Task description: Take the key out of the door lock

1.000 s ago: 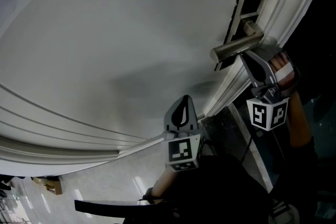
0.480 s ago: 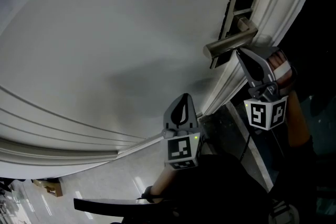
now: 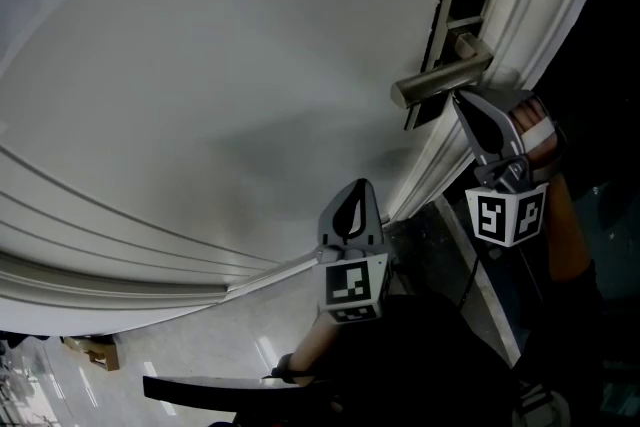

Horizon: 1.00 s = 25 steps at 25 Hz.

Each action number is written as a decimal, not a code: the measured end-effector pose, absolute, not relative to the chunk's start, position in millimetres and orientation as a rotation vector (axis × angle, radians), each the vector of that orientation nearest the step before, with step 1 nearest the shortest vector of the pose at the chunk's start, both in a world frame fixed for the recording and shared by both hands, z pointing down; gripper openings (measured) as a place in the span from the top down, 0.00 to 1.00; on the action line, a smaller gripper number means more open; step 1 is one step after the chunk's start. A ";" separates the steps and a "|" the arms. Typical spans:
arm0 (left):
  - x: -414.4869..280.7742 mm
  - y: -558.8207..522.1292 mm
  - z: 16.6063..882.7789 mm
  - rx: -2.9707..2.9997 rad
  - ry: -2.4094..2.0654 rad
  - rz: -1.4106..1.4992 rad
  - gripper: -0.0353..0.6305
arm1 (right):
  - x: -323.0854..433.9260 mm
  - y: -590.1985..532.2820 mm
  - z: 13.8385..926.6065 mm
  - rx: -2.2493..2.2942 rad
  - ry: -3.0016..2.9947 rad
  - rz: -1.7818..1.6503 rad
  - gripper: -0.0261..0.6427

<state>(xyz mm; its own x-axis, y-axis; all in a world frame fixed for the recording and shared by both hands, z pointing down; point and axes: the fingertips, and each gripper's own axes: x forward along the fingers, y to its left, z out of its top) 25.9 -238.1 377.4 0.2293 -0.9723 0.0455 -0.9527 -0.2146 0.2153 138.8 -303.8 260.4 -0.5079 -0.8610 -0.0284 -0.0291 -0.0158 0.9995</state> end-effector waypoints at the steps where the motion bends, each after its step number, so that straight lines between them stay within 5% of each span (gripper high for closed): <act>1: 25.2 -237.9 377.5 2.298 -1.833 -0.146 0.95 | 138.6 -303.7 260.6 0.943 -1.600 -1.599 0.94; 25: 15.4 -240.1 374.0 2.297 -1.858 -0.143 0.95 | 136.9 -301.2 258.1 0.942 -1.592 -1.607 0.94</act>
